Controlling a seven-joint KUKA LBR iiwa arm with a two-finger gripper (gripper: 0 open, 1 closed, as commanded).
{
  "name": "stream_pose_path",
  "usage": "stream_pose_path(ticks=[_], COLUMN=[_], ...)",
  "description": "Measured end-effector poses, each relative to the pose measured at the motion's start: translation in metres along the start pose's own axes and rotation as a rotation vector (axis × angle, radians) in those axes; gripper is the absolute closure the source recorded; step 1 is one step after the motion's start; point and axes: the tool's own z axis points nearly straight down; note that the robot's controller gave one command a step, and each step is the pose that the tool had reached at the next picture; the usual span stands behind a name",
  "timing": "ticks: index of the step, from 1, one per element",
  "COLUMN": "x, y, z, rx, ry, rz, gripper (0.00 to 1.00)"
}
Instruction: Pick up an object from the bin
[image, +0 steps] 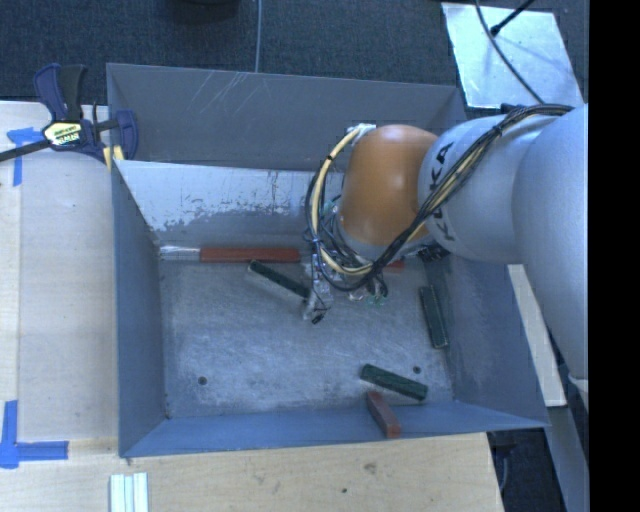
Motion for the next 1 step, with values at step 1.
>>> stream_pose_path(ticks=[1], x=[-0.0013], y=[-0.0019], z=[-0.1497], rx=[0.001], ry=[-0.009], rz=[0.004], gripper=[1.00])
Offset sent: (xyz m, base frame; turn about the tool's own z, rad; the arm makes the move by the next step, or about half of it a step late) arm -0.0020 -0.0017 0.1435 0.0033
